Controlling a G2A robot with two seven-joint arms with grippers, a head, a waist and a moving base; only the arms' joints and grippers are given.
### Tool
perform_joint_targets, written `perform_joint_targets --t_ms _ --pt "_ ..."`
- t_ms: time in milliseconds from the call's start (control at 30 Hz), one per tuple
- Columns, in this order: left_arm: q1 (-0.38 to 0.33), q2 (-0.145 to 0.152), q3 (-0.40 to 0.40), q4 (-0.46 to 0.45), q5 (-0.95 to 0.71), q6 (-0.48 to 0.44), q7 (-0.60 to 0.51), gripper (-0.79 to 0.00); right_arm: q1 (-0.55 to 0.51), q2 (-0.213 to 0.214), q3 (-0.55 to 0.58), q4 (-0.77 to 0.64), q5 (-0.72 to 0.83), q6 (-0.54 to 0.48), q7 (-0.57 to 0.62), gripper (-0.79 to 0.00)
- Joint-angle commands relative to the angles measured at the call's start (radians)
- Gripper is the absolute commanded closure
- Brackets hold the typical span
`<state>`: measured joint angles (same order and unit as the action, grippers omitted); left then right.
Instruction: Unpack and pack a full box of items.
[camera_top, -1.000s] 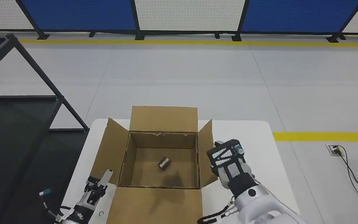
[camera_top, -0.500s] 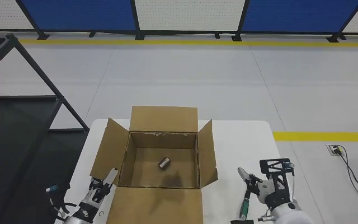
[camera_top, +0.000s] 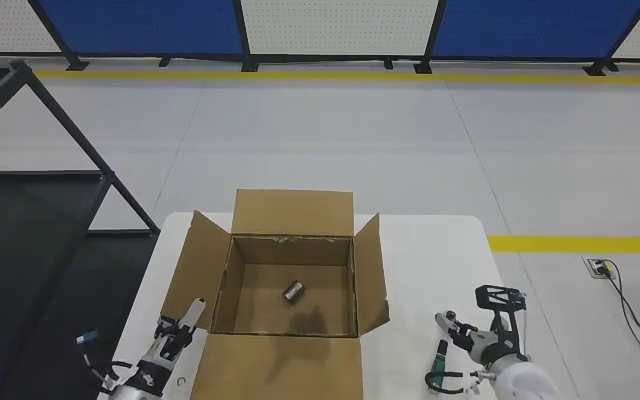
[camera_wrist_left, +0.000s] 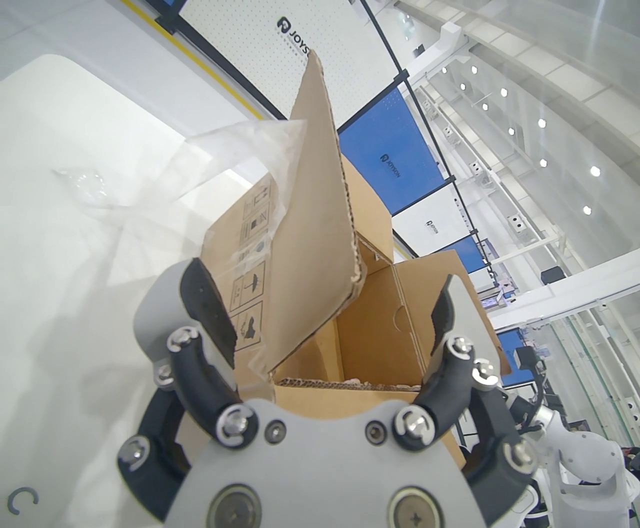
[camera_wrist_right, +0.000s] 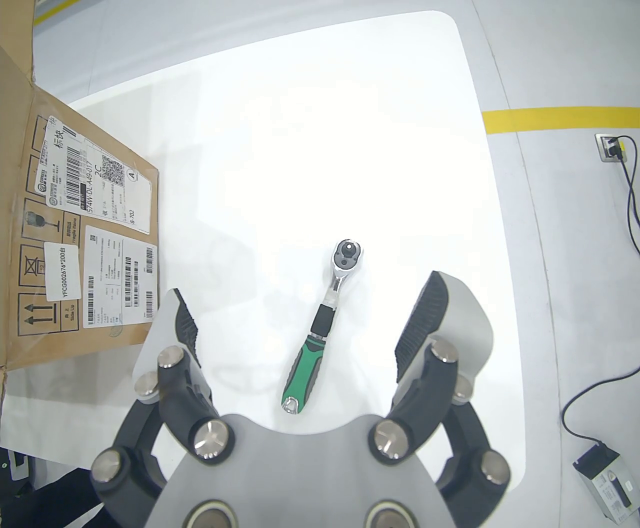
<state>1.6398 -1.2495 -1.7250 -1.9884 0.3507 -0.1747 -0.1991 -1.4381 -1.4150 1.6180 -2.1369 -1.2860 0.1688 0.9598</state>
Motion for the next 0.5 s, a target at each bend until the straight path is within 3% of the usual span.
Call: perform_joint_targets --t_ms 0,300,467 --pt "0.000 0.000 0.000 0.005 -0.005 -0.003 0.001 -0.785 0.000 0.000 0.000 0.000 0.000 0.000 0.000 -0.785" --pt "0.009 0.000 -0.001 0.019 -0.023 -0.022 0.013 -0.785 -0.002 0.000 -0.005 0.021 0.027 -0.008 -0.013 -0.785" --pt "0.013 0.000 -0.014 0.036 -0.044 -0.017 0.023 -0.785 0.022 0.007 -0.021 0.039 -0.021 -0.003 0.124 -0.785"
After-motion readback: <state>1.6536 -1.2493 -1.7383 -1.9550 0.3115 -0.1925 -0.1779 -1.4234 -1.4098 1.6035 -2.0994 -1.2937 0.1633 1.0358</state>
